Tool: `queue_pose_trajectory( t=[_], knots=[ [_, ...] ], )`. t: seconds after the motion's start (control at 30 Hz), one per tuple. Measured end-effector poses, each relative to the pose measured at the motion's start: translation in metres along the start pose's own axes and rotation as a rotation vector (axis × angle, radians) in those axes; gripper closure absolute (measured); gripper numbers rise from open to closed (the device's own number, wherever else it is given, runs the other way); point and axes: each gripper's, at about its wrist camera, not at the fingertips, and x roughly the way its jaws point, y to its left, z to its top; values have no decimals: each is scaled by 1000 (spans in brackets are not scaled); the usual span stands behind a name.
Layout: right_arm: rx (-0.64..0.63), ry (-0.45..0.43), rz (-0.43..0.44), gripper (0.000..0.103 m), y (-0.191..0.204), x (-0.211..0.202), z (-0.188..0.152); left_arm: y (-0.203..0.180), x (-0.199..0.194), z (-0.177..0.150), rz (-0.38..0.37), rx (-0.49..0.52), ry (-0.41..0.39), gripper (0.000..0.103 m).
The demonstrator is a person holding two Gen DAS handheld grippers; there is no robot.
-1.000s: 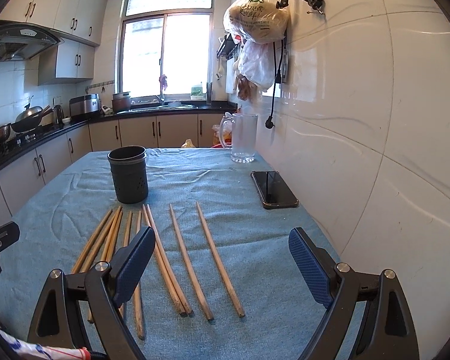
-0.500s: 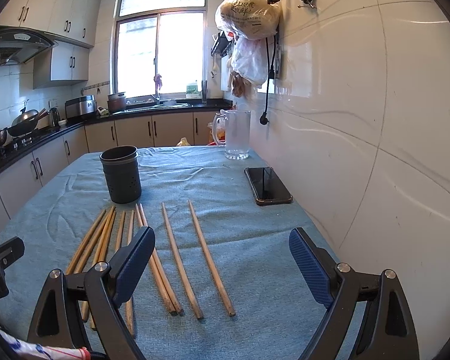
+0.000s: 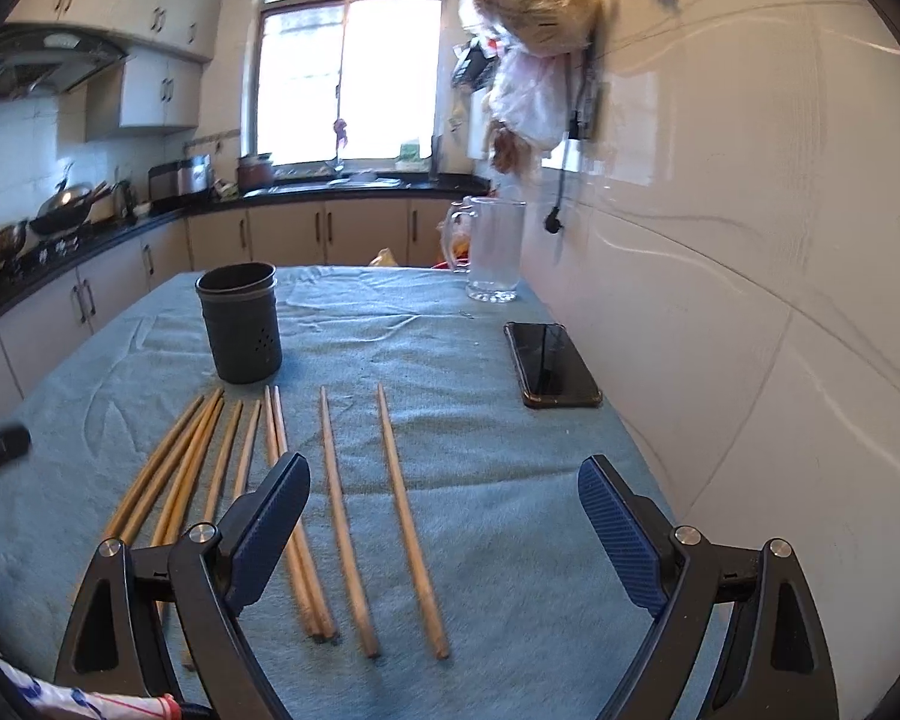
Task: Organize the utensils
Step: 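Lower the left tool and close it on one wooden chopstick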
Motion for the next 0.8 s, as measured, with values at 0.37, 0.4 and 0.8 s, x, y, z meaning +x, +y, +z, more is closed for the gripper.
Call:
queue_pose_trajectory(
  t=[0.37,0.4,0.8],
  knots=[
    [-1,348,267,39,-17,106,37,1,97,49,-236,-27,292,50],
    [2,370,282,43,-16,115,37,1,111,50,-255,-44,319,55],
    [14,504,363,65,-6,163,34,-12,170,37,-329,-67,479,94]
  ],
)
